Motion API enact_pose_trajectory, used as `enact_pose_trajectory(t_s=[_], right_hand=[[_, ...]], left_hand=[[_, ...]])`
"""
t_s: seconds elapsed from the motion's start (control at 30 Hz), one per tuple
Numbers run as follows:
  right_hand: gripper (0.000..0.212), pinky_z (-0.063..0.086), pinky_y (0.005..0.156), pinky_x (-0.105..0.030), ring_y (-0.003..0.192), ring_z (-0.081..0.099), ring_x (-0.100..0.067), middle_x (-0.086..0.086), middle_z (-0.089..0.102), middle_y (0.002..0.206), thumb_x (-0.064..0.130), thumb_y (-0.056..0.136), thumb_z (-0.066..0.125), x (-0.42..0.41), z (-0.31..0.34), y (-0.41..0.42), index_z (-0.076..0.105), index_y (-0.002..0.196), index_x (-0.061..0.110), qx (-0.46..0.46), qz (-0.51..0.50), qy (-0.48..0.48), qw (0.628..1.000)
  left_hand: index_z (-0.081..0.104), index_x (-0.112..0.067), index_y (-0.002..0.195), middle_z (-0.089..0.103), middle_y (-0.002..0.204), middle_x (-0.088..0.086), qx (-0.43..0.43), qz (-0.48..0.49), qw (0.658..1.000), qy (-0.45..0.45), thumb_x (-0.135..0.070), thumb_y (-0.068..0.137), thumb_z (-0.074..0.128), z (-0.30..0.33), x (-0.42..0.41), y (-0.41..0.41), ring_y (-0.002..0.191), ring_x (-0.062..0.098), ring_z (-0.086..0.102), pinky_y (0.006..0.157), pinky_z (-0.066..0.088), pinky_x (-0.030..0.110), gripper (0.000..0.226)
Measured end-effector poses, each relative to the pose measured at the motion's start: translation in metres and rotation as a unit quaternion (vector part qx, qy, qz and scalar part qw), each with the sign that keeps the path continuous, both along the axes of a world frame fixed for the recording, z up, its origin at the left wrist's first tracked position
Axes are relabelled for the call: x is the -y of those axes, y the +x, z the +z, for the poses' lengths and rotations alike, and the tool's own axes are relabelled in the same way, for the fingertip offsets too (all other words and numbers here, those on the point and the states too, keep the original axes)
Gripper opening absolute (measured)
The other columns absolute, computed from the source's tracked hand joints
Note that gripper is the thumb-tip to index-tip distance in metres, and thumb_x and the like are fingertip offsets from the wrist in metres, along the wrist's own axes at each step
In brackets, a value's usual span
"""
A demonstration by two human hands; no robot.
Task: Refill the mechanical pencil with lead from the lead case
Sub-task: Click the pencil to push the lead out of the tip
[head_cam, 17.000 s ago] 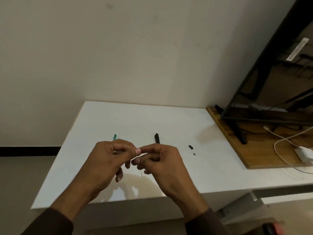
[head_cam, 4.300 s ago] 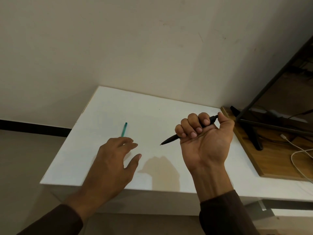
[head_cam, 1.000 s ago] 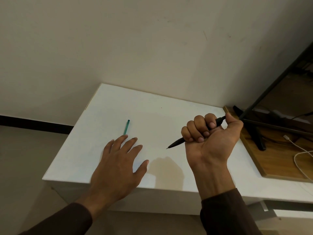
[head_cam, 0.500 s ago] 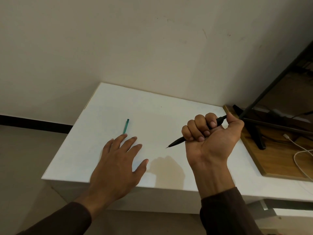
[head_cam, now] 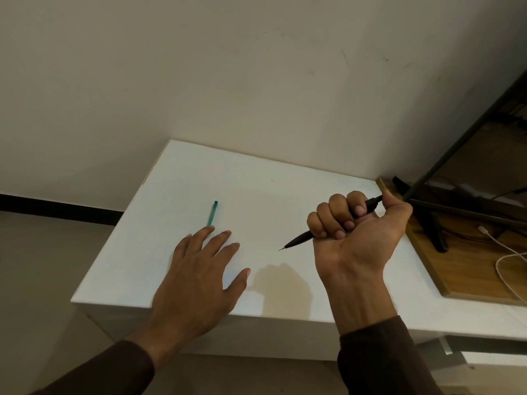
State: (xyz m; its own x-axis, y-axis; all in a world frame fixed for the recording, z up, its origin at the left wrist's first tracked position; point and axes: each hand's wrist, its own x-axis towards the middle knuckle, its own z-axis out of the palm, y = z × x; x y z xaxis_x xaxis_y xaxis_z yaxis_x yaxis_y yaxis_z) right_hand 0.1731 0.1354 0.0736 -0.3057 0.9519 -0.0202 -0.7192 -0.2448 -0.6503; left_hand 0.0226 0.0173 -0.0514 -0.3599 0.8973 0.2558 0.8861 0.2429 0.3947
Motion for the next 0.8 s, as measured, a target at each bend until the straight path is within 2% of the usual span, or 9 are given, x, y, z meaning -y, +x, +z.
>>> enact_pose_trajectory(t_s=[0.8], right_hand=[[0.045, 0.019, 0.044, -0.027, 0.043, 0.015, -0.013, 0.003, 0.019, 0.053, 0.047, 0.094, 0.035, 0.0004, -0.0012, -0.0005, 0.033, 0.059, 0.018, 0.003, -0.009, -0.005, 1.000]], left_hand=[[0.066, -0.027, 0.131, 0.058, 0.147, -0.002, 0.024, -0.003, 1.000, 0.011, -0.065, 0.090, 0.039, 0.0045, 0.0009, -0.0001, 0.144, 0.022, 0.042, 0.114, 0.040, 0.052, 0.062]])
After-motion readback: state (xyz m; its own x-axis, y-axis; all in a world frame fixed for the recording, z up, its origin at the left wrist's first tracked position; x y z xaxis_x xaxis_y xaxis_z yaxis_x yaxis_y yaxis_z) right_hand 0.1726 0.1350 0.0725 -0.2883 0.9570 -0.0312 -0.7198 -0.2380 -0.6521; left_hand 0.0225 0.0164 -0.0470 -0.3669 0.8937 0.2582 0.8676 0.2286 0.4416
